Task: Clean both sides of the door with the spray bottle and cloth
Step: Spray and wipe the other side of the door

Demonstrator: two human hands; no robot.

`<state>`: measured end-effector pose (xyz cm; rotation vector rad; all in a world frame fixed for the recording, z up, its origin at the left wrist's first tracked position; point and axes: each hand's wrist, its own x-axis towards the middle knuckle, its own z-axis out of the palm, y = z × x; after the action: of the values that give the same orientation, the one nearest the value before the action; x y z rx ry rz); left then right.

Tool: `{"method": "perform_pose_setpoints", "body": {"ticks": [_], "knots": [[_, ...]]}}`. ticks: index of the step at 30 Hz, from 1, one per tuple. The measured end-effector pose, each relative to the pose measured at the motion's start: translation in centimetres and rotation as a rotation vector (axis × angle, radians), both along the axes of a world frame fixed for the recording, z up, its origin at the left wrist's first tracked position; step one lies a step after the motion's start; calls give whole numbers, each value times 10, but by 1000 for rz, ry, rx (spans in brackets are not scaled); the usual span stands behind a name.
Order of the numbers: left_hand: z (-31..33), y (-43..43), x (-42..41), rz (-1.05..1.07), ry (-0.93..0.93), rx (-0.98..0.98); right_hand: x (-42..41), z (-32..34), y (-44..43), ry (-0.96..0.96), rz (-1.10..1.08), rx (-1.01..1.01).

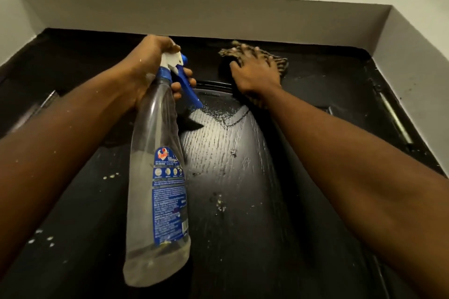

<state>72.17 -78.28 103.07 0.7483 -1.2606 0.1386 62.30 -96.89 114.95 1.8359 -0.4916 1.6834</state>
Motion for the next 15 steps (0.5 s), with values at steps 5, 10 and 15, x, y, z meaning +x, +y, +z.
{"method": "perform_pose_setpoints", "body": {"ticks": [5, 10, 15], "knots": [[7, -11, -7, -68, -34, 14, -46, -11, -36, -172, 1, 182], [9, -17, -10, -86, -59, 43, -60, -6, -43, -342, -28, 353], [10, -19, -6, -88, -64, 40, -16, 8, -7, -96, -77, 172]]}}
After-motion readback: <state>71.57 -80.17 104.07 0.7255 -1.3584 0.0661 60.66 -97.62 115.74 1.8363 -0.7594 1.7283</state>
